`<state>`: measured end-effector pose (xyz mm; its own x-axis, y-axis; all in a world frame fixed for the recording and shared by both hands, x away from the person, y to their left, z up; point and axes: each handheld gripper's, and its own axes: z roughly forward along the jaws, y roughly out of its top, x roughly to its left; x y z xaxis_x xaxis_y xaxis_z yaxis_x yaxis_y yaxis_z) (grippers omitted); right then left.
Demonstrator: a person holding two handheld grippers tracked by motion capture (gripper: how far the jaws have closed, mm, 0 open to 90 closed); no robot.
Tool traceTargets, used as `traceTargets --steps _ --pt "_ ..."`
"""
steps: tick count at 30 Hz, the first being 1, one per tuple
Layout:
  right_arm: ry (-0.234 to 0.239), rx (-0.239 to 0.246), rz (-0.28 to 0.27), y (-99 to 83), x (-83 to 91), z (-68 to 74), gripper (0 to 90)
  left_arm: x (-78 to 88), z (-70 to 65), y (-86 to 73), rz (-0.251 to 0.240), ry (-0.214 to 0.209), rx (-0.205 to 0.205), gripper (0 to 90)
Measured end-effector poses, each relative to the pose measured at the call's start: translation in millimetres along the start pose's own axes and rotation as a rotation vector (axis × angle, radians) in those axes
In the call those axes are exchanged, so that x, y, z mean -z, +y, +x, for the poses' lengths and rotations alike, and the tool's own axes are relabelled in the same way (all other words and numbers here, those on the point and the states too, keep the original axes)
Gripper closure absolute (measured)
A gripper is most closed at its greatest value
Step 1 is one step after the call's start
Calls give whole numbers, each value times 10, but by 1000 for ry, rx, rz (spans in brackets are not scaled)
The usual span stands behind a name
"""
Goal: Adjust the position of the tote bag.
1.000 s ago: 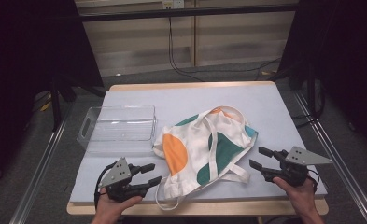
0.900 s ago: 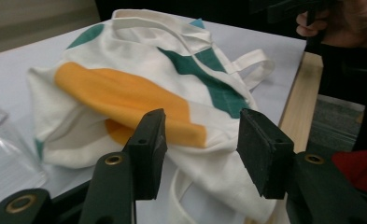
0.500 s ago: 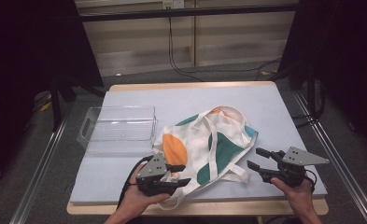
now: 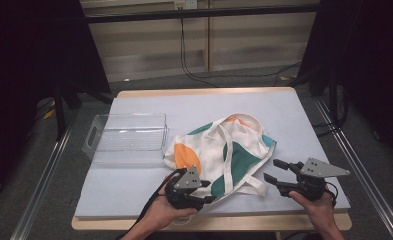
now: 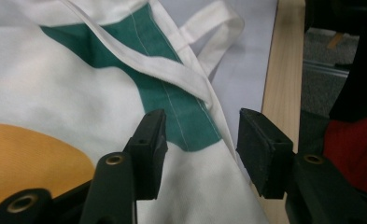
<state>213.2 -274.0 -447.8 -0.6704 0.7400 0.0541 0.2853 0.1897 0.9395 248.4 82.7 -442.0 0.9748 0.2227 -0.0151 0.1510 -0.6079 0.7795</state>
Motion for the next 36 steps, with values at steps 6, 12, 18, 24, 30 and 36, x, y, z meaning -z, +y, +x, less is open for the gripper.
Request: traceTargets --steps 6,12,18,24,30,36 --pt "3 6 1 -8 -10 0 390 -51 -38 -9 38 9 -18 440" --pt "5 6 4 -14 -17 2 388 -90 -20 -41 49 2 -27 443" --pt "5 6 8 -16 -19 6 385 -51 28 -55 10 -21 15 564" --pt "9 7 10 -17 -21 9 383 -57 80 -96 19 -21 40 681" --pt "13 12 12 -20 -31 18 379 -97 104 -118 73 -27 49 700" --pt "11 6 14 -24 -35 16 376 -93 35 -58 121 2 -8 622"
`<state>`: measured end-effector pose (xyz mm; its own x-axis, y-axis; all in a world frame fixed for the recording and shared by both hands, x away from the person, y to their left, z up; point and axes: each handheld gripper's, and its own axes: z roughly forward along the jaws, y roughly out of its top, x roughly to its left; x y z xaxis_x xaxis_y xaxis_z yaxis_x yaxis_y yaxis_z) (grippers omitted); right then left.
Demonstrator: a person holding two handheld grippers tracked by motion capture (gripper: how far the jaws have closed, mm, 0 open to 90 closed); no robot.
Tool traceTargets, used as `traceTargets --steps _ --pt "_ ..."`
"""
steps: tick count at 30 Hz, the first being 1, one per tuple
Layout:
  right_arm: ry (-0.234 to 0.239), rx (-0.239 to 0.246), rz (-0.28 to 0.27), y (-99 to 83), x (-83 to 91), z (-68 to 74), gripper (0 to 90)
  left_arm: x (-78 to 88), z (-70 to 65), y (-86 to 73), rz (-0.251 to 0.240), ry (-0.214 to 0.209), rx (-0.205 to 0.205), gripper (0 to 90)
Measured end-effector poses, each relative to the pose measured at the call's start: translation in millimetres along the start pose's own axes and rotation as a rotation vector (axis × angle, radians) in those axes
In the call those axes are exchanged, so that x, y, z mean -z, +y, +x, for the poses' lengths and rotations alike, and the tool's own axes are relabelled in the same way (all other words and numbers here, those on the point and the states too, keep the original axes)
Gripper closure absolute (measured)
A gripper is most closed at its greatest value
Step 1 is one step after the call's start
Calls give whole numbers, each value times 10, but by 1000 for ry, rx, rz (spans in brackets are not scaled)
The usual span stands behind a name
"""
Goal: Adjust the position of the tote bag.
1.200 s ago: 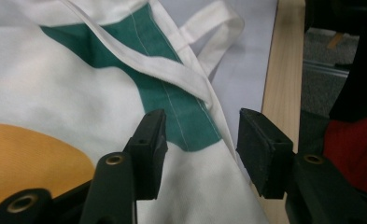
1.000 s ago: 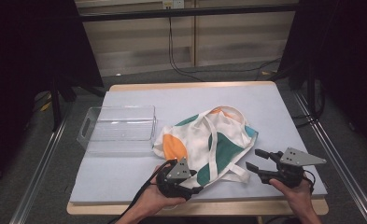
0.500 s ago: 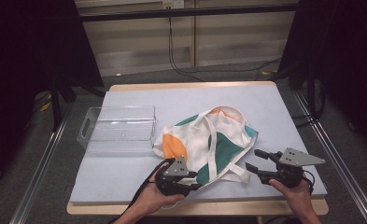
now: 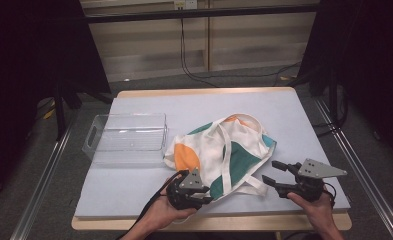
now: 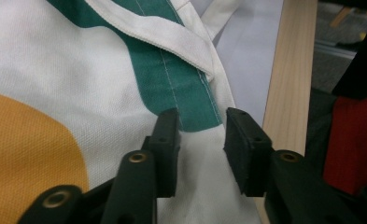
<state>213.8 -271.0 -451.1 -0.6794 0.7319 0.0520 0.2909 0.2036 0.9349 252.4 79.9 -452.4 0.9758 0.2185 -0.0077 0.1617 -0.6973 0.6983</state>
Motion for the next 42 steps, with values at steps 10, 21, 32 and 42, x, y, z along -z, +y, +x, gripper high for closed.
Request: traceTargets --steps 10,21,32,42 --pt "0 4 0 2 0 -4 373 -41 -17 12 5 -18 22 520" --pt "5 7 7 -1 -1 0 371 -147 -46 11 74 24 -38 571" --pt "13 12 11 -4 -14 0 368 -95 93 -2 9 -72 78 752" --pt "8 8 13 -3 -18 8 366 88 168 58 -80 -109 143 900"
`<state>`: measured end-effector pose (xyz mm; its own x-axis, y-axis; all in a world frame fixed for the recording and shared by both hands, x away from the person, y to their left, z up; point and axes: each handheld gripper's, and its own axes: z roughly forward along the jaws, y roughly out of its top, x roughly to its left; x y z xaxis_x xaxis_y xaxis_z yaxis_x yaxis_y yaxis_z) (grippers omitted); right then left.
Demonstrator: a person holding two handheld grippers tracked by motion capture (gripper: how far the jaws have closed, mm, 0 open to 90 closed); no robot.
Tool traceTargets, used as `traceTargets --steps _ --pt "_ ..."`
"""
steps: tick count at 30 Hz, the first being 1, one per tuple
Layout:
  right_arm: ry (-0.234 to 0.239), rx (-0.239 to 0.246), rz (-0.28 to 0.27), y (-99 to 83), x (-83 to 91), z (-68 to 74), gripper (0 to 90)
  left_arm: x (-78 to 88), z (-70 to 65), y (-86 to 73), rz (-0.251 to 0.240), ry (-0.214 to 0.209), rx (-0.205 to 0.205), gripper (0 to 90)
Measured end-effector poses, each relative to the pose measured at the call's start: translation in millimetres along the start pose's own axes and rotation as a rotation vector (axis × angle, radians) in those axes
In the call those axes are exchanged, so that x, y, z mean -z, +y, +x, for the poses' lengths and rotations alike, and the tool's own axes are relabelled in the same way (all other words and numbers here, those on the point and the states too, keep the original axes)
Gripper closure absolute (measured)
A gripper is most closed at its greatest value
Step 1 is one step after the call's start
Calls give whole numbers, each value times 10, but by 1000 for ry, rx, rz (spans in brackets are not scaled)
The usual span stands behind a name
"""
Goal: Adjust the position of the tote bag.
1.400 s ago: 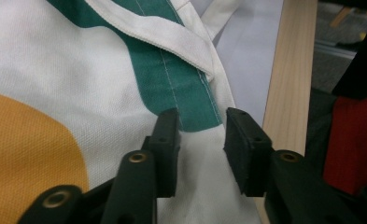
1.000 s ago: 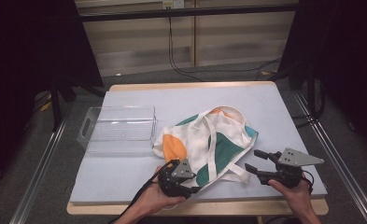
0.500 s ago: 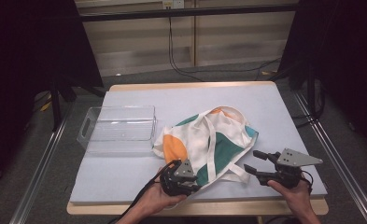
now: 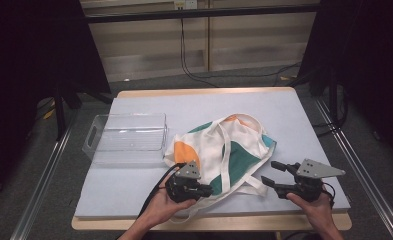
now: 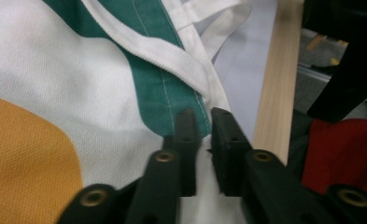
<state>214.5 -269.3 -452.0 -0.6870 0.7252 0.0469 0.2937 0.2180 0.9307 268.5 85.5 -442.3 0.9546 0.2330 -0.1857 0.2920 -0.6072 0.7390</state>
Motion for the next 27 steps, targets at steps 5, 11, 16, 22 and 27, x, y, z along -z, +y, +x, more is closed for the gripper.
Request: traceTargets --steps 5,11,16,22,27 --pt "8 2 1 1 -10 0 364 -10 -16 6 4 12 -5 900" --pt "10 0 0 4 -10 10 365 48 -5 41 -1 7 5 900" --pt "20 5 8 4 -33 32 363 99 26 53 -1 8 5 900" --pt "34 11 18 7 -67 54 355 185 40 87 -21 16 17 900" --pt "61 24 26 26 -122 98 351 158 21 82 11 28 -6 900"
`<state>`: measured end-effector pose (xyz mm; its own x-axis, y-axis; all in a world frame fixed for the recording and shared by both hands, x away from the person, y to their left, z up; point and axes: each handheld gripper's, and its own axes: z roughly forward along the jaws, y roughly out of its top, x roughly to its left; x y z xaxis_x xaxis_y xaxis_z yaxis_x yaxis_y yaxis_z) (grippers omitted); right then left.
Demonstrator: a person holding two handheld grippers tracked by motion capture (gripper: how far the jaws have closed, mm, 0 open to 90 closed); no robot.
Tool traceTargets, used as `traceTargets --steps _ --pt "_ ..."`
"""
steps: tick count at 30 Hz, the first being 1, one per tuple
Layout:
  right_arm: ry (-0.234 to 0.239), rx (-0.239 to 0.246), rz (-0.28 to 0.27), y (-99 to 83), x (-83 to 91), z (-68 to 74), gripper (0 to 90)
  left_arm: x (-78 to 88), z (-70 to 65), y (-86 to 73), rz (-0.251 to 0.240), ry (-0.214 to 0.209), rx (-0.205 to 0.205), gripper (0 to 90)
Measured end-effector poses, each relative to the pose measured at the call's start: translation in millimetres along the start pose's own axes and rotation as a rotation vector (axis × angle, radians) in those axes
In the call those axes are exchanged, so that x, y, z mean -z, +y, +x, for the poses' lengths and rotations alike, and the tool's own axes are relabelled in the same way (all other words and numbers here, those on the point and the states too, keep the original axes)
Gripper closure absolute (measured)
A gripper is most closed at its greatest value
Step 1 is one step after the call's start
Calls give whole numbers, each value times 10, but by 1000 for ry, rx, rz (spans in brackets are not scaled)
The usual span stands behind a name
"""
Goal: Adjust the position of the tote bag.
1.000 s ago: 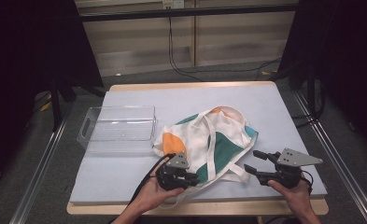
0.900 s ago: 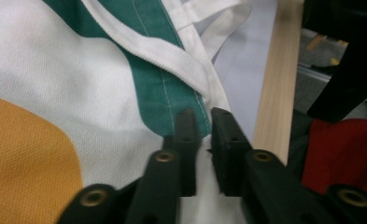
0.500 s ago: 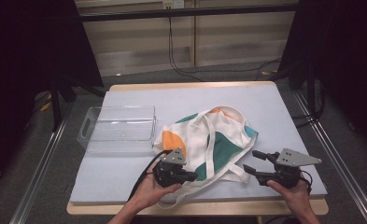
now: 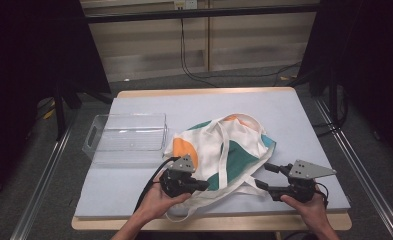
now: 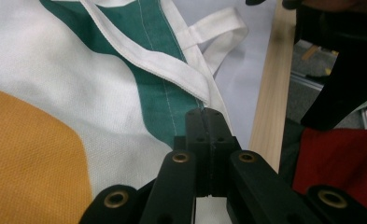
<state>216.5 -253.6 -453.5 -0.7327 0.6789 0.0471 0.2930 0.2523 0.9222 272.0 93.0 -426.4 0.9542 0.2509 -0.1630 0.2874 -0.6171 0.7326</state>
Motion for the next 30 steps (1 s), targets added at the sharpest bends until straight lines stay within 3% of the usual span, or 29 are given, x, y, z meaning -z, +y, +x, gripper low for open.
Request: traceTargets --steps 4,5,7,9,10,13,16,18,19,20,24,25,26,28,29,30 --pt "1 -4 9 -6 -11 5 348 -116 -60 -35 57 12 -36 878" --pt "0 -6 6 -11 -11 -2 347 -132 -90 -29 89 31 -47 752" --pt "3 -7 7 -15 -12 -4 347 -173 -168 -26 133 64 -85 711" --pt "3 -8 8 -17 -14 -3 346 -185 -190 -27 150 69 -95 648" --pt "3 -8 8 -17 -14 -3 346 -198 -214 -29 177 96 -123 648" --pt "4 -2 12 -16 -13 0 347 -277 -271 -62 186 138 -165 574" --pt "7 -5 11 -18 -14 0 347 -291 -280 -67 205 173 -193 575" --pt "8 0 10 -21 -20 -6 346 -306 -262 -85 208 185 -186 608" --pt "7 -3 16 -21 -22 0 346 -318 -237 -106 202 179 -173 681" --pt "7 -3 16 -21 -22 0 346 -318 -218 -116 205 171 -164 681" --pt "8 -3 17 -24 -27 3 346 -322 -181 -119 197 169 -154 850" --pt "6 -2 18 -23 -27 3 346 -302 -159 -102 204 143 -142 859" --pt "9 -2 17 -24 -29 3 346 -293 -152 -100 186 151 -132 869" --pt "13 -1 16 -25 -31 4 346 -245 -127 -83 166 120 -96 876" --pt "15 -2 17 -26 -34 4 346 -196 -114 -68 134 100 -75 877" --pt "15 -2 17 -26 -34 4 346 -196 -114 -68 134 100 -75 878"
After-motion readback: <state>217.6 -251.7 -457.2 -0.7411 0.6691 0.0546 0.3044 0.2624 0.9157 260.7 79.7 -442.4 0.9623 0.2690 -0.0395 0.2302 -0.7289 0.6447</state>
